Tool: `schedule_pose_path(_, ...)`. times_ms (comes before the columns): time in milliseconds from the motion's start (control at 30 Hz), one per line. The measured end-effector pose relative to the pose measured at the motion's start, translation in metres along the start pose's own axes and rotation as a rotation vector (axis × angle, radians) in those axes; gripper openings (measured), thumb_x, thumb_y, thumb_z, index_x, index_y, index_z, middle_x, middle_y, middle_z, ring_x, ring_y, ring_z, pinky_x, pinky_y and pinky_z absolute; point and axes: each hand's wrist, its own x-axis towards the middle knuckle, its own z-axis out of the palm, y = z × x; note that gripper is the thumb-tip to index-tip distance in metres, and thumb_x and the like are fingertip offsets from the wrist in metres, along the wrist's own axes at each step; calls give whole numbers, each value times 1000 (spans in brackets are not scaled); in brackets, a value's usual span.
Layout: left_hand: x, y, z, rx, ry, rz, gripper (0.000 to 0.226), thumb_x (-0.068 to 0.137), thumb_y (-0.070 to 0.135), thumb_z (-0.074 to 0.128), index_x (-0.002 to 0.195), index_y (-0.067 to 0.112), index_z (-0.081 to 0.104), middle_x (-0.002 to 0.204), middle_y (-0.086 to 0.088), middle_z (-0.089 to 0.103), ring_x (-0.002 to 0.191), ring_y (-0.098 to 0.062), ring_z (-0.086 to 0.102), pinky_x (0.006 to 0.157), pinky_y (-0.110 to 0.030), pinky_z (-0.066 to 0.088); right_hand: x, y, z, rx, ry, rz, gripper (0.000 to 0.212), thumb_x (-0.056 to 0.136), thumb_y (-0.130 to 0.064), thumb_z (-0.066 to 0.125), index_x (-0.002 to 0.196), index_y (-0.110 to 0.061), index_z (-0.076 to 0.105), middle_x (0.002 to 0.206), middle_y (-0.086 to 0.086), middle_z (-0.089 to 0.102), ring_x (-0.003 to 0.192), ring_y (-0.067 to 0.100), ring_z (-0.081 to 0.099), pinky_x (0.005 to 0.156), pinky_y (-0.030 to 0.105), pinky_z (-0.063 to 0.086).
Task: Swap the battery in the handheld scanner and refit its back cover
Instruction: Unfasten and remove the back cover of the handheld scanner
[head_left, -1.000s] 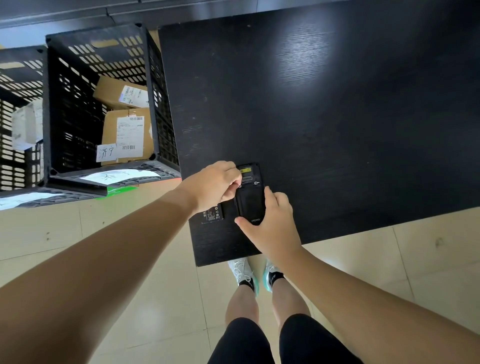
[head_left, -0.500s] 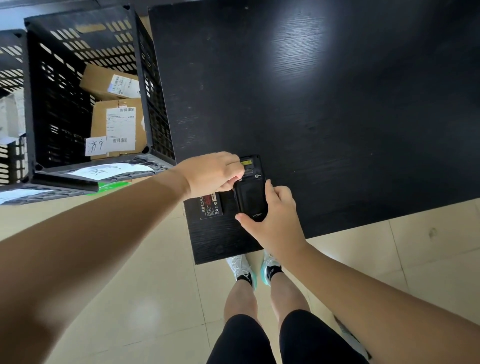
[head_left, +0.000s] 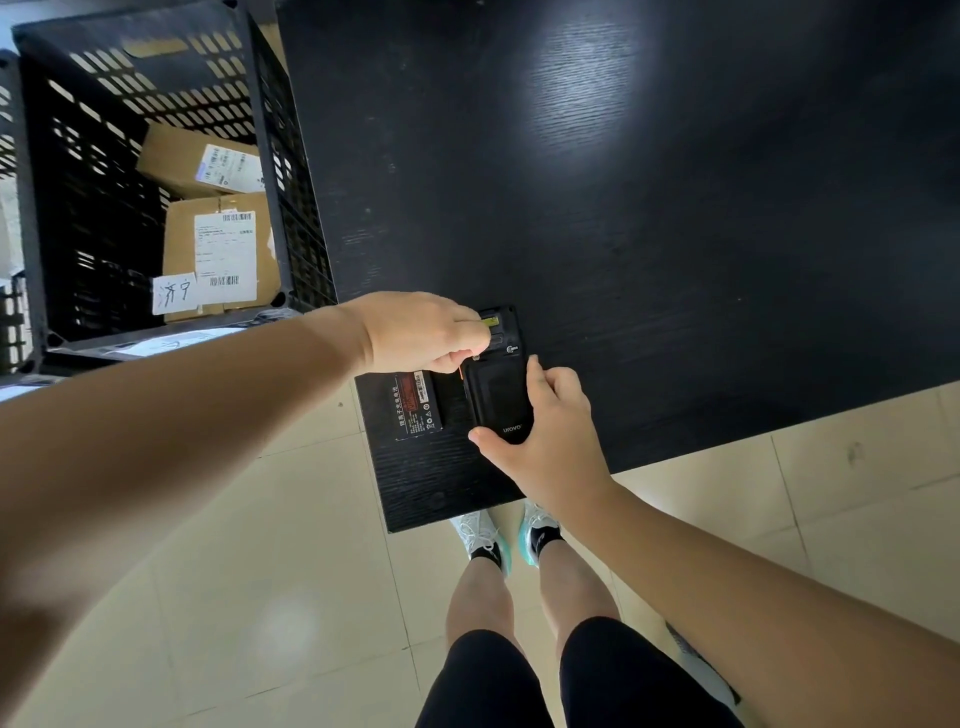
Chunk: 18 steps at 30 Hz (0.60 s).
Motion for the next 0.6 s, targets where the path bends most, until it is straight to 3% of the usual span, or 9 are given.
schedule_pose_path(333,2,3,-5,-62,8,-68,30,85,3,55,77,24,36,72,7,38,60,-22,43,54,-27,33,-1,3,4,13,17,-9,101,77,-55,72,154,-10,23,131,1,39,124,18,39,98,26,42)
schedule_pose_path(433,-2,10,-8,-72,11,-130,18,88,7,53,79,20,44,76,5,45,63,-23,48,53,-30,41,-1,4,4,50,10,1,102,76,-55,73,155,-13,23,131,-1,38,124,17,39,97,23,40)
schedule_pose_path(533,-13,37,-2,-284,251,-409,5,89,9,56,92,13,57,89,2,56,76,-22,59,64,-35,51,1,6,-8,175,-59,70,99,74,-54,74,154,-20,24,131,-5,38,119,13,45,97,27,46)
schedule_pose_path(600,-17,75,9,-548,500,-733,21,88,15,64,108,14,58,101,4,55,87,-14,56,77,-29,49,7,10,-22,284,-77,116,85,77,-48,74,149,-25,35,124,-7,49,104,7,56,88,25,52)
